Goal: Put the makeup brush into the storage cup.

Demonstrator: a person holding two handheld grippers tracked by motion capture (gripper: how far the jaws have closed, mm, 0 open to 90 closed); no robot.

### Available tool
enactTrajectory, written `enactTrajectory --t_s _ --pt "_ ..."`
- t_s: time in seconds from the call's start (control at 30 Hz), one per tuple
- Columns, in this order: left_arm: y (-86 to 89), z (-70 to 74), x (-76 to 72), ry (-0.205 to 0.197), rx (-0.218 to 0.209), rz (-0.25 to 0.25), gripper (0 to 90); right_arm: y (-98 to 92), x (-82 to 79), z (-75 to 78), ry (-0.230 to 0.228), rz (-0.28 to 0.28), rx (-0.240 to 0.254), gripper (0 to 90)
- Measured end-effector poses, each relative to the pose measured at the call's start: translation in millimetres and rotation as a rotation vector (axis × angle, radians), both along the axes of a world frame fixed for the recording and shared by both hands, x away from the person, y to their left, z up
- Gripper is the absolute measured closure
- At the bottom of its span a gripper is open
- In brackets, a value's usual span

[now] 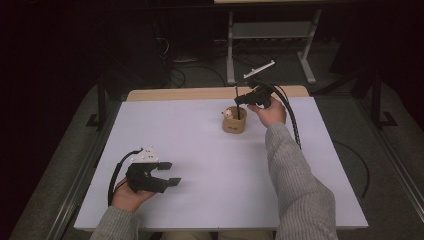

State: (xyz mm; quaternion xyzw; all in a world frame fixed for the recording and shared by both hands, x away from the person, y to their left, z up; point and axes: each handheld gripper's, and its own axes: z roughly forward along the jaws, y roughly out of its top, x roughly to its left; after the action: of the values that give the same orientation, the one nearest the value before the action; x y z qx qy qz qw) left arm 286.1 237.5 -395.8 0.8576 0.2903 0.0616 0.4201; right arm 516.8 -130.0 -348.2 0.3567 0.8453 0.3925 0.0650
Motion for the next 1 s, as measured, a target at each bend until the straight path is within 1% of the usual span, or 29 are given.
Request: enactTrajectory --t_s 0.03,0.1,0.23,0.33,0.4,0.47,0.53,0.63,0.7,0.77,0.8,0.83,0.97,1.0 --pt "0.4 0.2 0.0 0.002 0.0 0.002 33.4 0.0 -0.1 -0.8 0.006 -0.004 0.0 82.1" --pt "0.9 0.4 0.4 -0.001 0.001 -0.001 33.4 -0.5 0.7 -3.4 -0.006 0.005 -0.006 82.0" --pt "0.2 -0.1 0.2 0.005 -0.001 0.001 33.4 2.0 -1.1 -4.7 0.011 -0.004 0.009 81.9" --pt "0.4 0.2 0.5 -0.004 0.003 -0.002 33.4 1.7 -1.1 -6.2 0.008 -0.001 0.003 81.8" --pt "0.4 0.1 0.2 0.004 -0.004 -0.001 33.4 1.2 -1.7 -7.2 0.013 -0.009 0.006 81.2" --pt "0.5 0.2 0.2 0.005 -0.006 0.0 33.4 -0.8 -2.1 -7.9 0.011 -0.014 0.011 78.1" --pt "0.3 0.2 0.4 0.001 -0.005 -0.002 33.4 -2.3 -2.3 -8.4 0.022 -0.022 0.016 75.3" --pt "0.1 0.0 0.2 0.006 -0.006 0.0 33.3 -4.4 -3.7 -8.7 0.02 -0.028 0.016 72.6" --pt "0.4 -0.4 0.6 0.006 -0.005 0.001 33.3 -5.8 -4.9 -9.2 0.019 -0.033 0.024 69.9" --pt "0.6 -0.4 0.7 0.004 -0.004 0.002 33.2 -7.7 -6.4 -8.5 0.023 -0.036 0.03 68.7" --pt "1.2 -0.2 1.2 -0.001 0.003 -0.004 33.2 -8.4 -7.4 -8.2 0.023 -0.037 0.031 68.2" --pt "1.4 0.0 1.5 -0.003 0.005 -0.006 33.2 -9.7 -7.8 -8.2 0.016 -0.031 0.032 68.0" --pt "1.9 0.0 1.3 -0.002 -0.002 0.0 33.0 -12.3 -11.9 -7.3 0.015 -0.029 0.042 66.6" --pt "2.2 0.4 1.3 -0.003 0.002 0.0 33.1 -13.7 -11.7 -7.8 0.009 -0.017 0.04 66.1"
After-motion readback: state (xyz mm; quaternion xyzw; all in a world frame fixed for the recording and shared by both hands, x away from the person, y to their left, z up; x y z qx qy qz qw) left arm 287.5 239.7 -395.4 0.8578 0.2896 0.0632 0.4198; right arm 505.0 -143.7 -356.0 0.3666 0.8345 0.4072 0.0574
